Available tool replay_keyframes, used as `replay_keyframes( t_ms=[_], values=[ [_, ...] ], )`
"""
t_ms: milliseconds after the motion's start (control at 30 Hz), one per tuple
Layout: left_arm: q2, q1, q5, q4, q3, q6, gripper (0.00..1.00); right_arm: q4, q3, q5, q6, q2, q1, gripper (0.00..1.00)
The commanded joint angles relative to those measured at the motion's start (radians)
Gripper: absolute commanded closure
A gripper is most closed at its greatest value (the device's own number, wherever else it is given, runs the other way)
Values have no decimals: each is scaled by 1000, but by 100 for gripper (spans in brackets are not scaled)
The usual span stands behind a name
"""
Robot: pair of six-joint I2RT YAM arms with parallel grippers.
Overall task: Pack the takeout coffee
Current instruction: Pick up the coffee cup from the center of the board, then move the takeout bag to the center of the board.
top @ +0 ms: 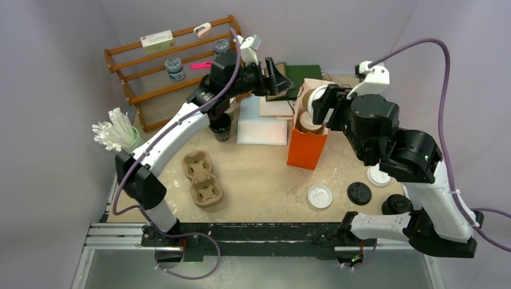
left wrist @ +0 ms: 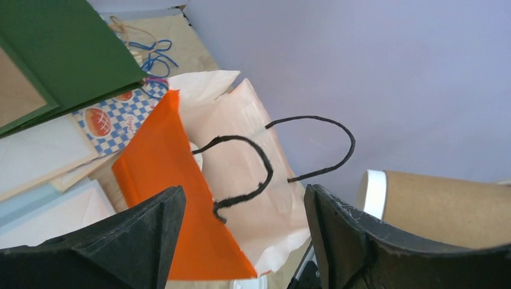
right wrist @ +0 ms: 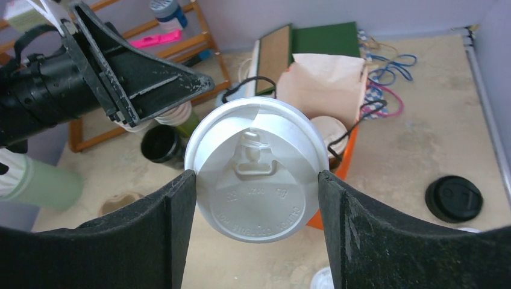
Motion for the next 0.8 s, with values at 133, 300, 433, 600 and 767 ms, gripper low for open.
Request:
replay_keyframes(
  t_ms=[133, 300, 433, 600, 767],
  values=[
    [151, -27, 16, 1, 181, 69, 28, -134, 8, 113, 87, 77, -6, 35],
    [159, -28, 26, -9, 183, 67, 35, -192, 3, 130, 116, 148, -29, 37],
    [147, -28, 49, -30, 162, 67, 36, -152, -47, 64, 104, 166, -85, 38],
    [117, -28, 71, -47, 94, 64, 57, -89, -74, -132, 62, 174, -256, 40],
    [92, -28, 99, -64, 71, 42, 100, -125, -40, -226, 59, 228, -292, 41]
  ],
)
